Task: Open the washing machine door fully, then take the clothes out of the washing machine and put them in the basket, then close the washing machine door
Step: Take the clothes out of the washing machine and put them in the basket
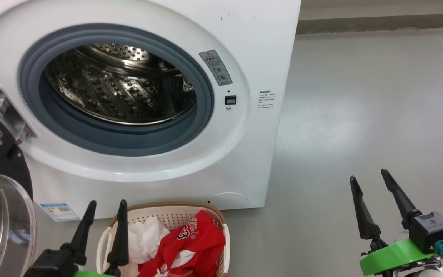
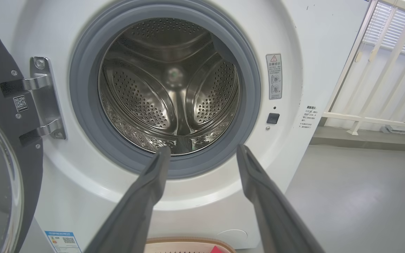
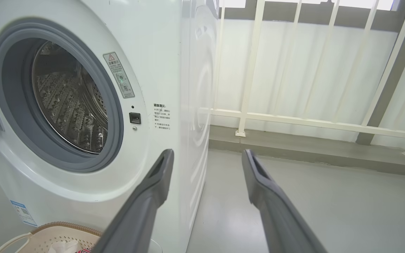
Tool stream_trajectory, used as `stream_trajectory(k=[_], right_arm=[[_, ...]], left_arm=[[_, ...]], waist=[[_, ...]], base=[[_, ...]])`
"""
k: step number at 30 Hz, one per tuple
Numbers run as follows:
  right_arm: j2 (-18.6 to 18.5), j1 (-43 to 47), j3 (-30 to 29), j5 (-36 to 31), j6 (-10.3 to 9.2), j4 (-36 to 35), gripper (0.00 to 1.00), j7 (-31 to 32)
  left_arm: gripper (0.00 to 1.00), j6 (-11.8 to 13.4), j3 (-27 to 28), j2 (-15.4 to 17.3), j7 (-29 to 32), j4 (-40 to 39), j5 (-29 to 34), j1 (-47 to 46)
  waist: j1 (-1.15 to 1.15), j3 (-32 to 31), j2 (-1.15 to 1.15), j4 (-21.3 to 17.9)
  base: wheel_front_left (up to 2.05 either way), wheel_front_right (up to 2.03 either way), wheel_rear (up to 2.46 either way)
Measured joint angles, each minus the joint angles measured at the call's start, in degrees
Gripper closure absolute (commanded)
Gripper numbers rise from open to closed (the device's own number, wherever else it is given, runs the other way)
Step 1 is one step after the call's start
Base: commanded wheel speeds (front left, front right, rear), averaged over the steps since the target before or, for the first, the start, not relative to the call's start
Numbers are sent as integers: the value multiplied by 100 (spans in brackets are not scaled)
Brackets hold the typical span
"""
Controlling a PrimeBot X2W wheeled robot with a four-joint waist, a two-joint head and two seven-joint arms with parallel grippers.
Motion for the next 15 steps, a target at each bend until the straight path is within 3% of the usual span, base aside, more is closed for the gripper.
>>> stream_trajectory(k=[15], right_arm=[[23, 183, -23, -7, 0, -98, 0, 0]], left_arm=[[0, -3, 202, 19, 0, -159, 182, 320]], waist=[[0, -199, 0, -62]], base=[[-5, 5, 0]])
